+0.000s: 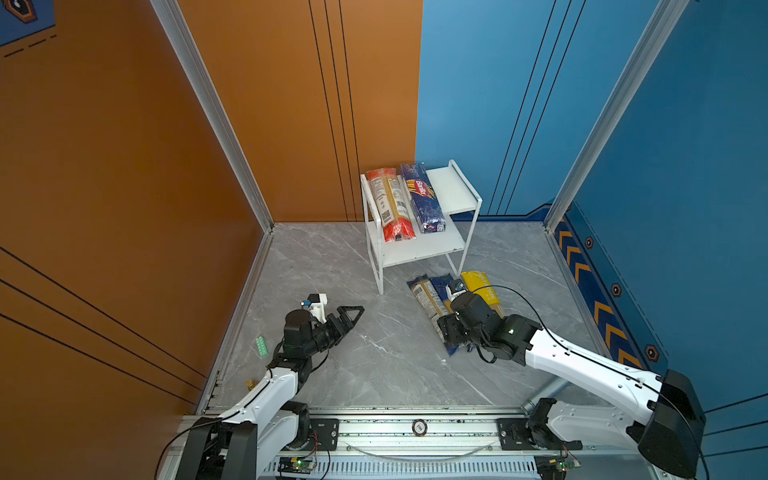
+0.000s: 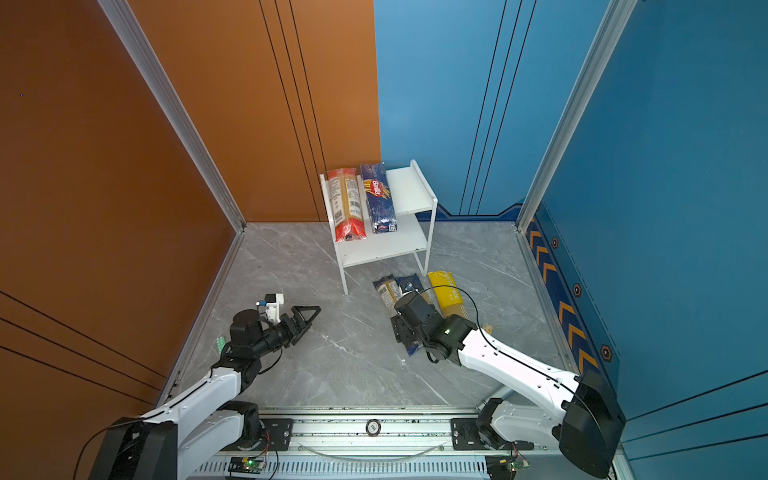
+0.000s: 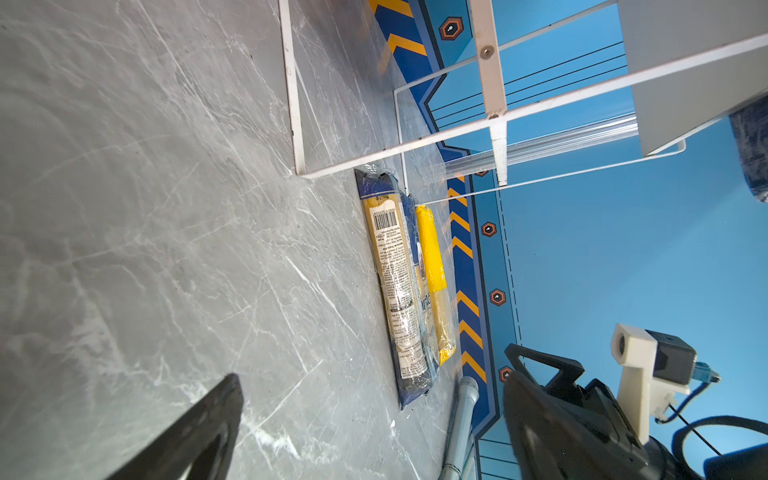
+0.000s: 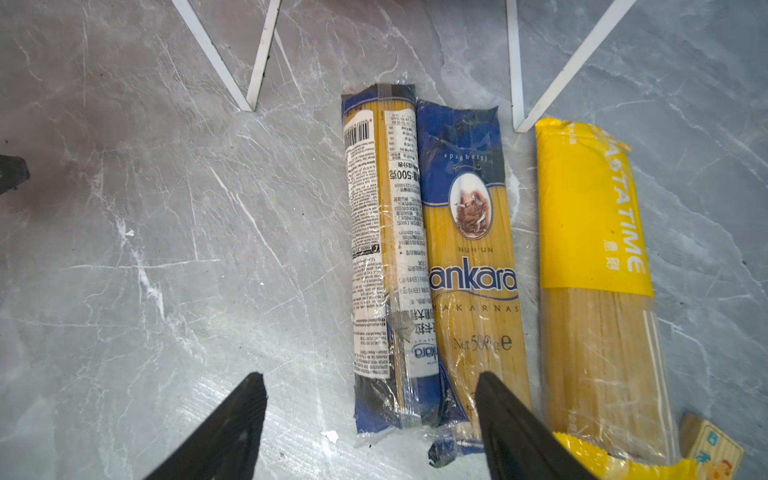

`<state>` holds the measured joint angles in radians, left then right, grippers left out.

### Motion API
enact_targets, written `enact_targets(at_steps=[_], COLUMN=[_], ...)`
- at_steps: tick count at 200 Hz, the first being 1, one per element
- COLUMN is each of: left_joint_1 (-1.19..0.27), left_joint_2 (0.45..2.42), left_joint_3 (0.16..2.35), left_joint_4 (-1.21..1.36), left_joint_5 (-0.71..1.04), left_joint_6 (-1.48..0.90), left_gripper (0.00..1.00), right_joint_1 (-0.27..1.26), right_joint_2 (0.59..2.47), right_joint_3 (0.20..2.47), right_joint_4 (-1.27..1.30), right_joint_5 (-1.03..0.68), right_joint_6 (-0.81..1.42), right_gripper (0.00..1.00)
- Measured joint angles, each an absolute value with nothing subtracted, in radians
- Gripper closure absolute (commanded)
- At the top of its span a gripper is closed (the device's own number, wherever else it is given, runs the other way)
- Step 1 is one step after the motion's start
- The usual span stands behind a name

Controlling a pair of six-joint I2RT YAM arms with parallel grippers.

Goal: Place and organize the pasta boxes and bags onto the shelf
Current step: 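Lower the right gripper onto the white-labelled spaghetti bag beside the Ankara bag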

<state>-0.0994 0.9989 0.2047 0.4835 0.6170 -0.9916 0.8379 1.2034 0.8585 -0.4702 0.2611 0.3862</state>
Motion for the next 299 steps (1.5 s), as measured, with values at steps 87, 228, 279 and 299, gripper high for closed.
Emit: enact_targets(at_steps=[87, 228, 279, 299], left_joint_1=[-0.101, -0.112, -0.113, -0.113], left_joint_2=[1.028, 1.046, 1.053, 1.061], left_joint_3=[0.204, 0.204, 0.204, 0.204], left_joint_4=[0.483, 0.483, 0.484, 0.483], left_joint_5=[0.613, 0.607, 0.606, 0.606], left_joint_6=[-0.991, -0.984, -0.984, -0.984], left_gripper=[0.02, 0.02, 0.02, 0.02], right_joint_1=[0.802, 0.746, 0.707, 0.691], right_joint_2=[1.278, 1.403, 1.403, 1.403], right_joint_3=[0.801, 0.758, 0.740, 0.736], right_joint_4=[-0.408, -0.319, -0.316, -0.312], right_joint_5=[0.207, 0.103, 0.081, 0.070], right_joint_6=[0.402, 0.420, 0.419, 0.419], right_gripper=[0.22, 0.22, 0.22, 0.22])
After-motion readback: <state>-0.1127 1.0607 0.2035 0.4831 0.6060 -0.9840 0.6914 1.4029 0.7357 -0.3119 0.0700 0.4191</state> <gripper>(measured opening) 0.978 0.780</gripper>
